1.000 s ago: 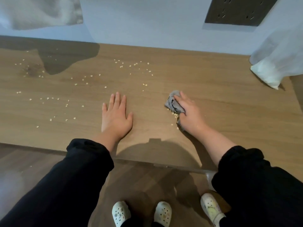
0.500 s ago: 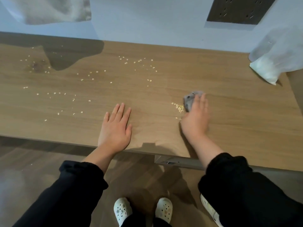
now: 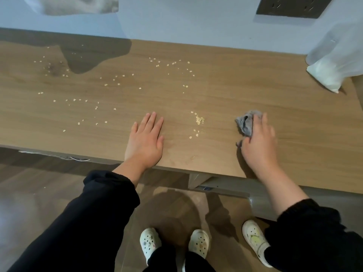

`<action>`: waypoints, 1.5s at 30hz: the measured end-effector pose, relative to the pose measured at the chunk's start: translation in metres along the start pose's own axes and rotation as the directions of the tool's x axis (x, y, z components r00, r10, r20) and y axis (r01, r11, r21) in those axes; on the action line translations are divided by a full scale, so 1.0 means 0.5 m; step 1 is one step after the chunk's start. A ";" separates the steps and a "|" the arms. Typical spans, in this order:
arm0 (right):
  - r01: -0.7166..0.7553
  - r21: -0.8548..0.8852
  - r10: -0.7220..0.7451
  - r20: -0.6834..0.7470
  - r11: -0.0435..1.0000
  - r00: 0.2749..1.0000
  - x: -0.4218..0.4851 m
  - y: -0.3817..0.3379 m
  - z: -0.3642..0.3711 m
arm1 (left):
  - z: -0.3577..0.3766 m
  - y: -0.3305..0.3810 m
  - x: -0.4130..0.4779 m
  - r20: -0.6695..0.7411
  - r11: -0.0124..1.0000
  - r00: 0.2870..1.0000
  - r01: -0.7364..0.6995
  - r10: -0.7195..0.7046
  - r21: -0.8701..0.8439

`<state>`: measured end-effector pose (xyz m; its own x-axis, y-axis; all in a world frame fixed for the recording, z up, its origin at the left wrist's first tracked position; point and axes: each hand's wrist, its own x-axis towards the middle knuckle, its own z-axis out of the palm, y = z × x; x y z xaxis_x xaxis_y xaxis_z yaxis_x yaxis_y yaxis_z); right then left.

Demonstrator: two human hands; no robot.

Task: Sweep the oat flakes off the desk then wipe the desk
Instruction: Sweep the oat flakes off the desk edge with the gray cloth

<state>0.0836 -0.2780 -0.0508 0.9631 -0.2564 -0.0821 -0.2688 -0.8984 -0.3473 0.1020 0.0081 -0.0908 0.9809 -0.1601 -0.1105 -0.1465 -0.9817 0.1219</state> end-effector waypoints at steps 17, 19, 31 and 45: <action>-0.041 -0.194 0.049 0.035 0.980 0.998 -0.103 0.038 0.016 | -0.003 0.002 -0.007 -0.012 1.000 1.000 0.007 -0.007 -0.021; -0.042 -0.142 0.048 0.041 0.989 0.998 -0.109 0.006 0.039 | -0.003 0.001 -0.005 -0.013 1.000 1.000 0.007 -0.007 -0.024; -0.248 -0.127 0.244 -0.044 0.960 0.969 -0.088 -0.007 0.044 | -0.012 0.007 -0.007 -0.008 0.999 1.000 0.006 -0.007 -0.042; 0.202 -0.244 -0.155 0.198 0.948 0.968 -0.013 -0.087 0.031 | -0.032 -0.142 0.012 0.009 0.988 0.992 -0.123 0.124 -0.088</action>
<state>0.0894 -0.2319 -0.0494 0.9769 -0.0379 -0.2105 -0.0639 -0.9909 -0.1183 0.1203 0.0784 -0.0843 0.9539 -0.2817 -0.1033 -0.2541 -0.9416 0.2210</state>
